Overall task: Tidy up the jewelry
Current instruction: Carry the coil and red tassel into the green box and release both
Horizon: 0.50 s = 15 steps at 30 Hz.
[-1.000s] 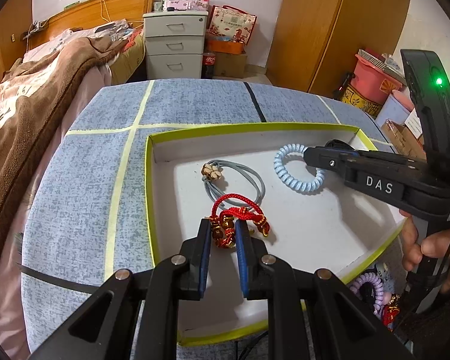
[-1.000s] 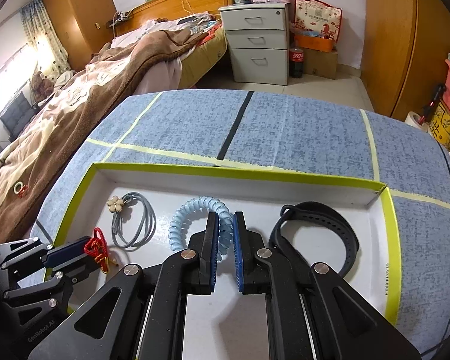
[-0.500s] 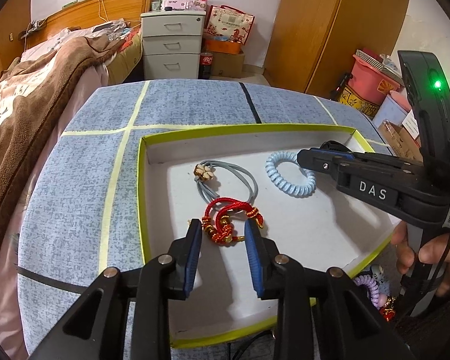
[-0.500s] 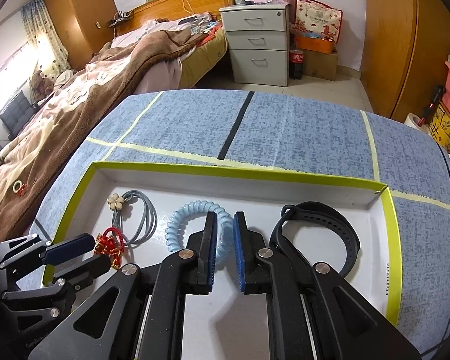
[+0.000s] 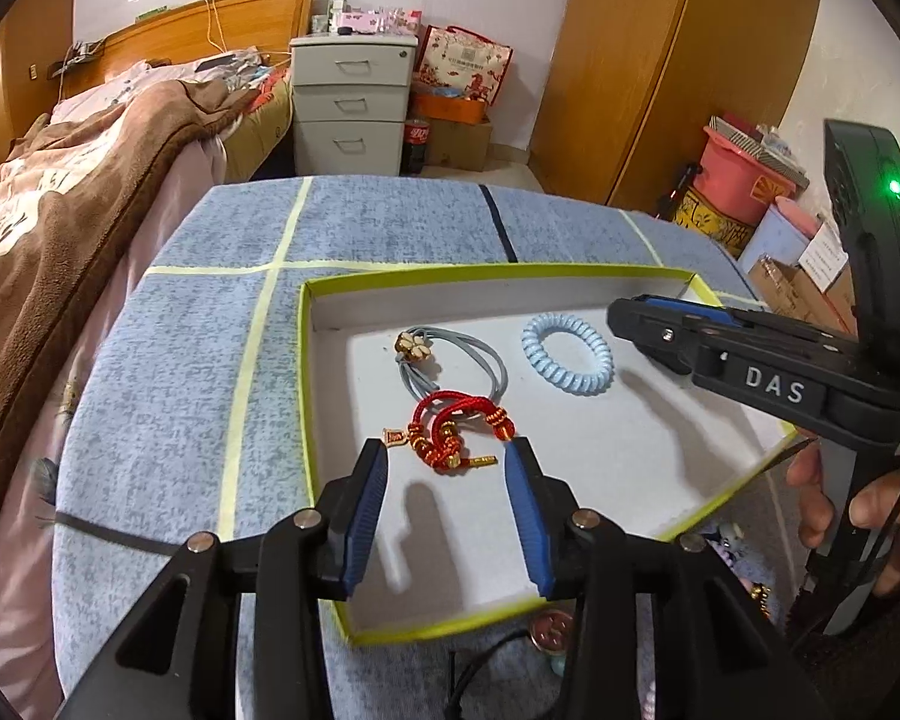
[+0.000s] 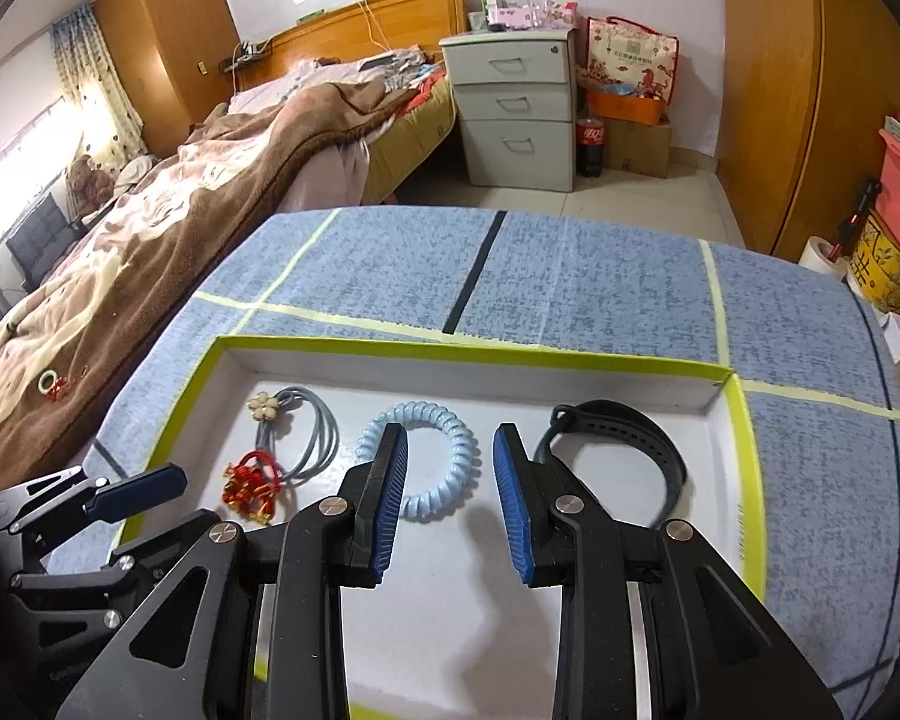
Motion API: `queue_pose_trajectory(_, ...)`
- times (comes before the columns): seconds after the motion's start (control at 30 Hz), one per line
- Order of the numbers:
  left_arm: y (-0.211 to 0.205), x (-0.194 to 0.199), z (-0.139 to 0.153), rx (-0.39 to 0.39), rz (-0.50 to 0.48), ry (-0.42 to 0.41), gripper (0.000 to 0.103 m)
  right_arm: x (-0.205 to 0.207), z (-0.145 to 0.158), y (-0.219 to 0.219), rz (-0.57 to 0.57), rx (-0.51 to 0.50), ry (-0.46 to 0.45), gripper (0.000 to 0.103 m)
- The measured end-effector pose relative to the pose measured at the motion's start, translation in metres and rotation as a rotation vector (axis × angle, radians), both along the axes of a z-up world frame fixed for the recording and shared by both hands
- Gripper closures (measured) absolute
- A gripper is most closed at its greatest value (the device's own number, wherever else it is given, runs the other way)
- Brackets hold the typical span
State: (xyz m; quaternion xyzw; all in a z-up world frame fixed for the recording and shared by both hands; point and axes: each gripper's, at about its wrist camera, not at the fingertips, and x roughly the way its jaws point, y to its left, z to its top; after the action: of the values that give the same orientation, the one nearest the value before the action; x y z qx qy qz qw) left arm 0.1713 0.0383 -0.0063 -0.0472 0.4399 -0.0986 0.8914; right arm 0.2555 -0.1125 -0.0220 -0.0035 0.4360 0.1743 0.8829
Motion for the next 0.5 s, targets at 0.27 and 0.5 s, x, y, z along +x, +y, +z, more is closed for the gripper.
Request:
queue_pose_trajectory(0.27, 0.002, -0.033, 0.019, 0.003, 0.018, -0.058, 0.053, -0.040, 0.024, -0.013, -0.007, 0.016, -0.050, 0.072)
queue_pose_trajectory(0.5, 0.011, -0.070, 0.027, -0.046, 0.034, -0.085, 0.051, -0.095, 0.031, -0.037, -0.036, 0.041, -0.074, 0.072)
